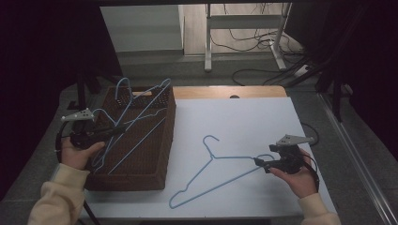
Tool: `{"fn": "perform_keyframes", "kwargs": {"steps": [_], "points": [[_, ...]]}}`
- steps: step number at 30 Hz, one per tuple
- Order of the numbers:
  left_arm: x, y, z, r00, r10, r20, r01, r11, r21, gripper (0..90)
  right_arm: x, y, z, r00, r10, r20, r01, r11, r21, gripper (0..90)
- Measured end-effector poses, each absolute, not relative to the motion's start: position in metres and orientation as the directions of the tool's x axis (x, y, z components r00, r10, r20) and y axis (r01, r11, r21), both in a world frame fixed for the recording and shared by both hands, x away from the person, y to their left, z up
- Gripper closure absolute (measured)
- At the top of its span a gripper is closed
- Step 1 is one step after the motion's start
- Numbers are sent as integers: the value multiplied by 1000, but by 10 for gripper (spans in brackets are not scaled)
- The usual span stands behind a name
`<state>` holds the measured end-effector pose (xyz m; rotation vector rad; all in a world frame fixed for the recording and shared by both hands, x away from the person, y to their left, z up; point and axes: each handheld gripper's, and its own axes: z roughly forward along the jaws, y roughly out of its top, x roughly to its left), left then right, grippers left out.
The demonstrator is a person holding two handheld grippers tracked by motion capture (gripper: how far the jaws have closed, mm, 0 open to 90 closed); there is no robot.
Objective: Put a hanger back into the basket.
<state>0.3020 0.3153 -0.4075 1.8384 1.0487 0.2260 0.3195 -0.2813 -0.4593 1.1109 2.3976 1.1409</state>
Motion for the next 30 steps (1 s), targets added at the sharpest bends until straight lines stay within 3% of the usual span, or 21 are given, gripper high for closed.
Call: {"fn": "perform_keyframes", "kwargs": {"steps": [30], "points": [[309, 320, -441, 579, 749, -321, 642, -176, 746, 859, 321, -286, -458, -666, 740, 87, 535, 394, 748, 148]]}}
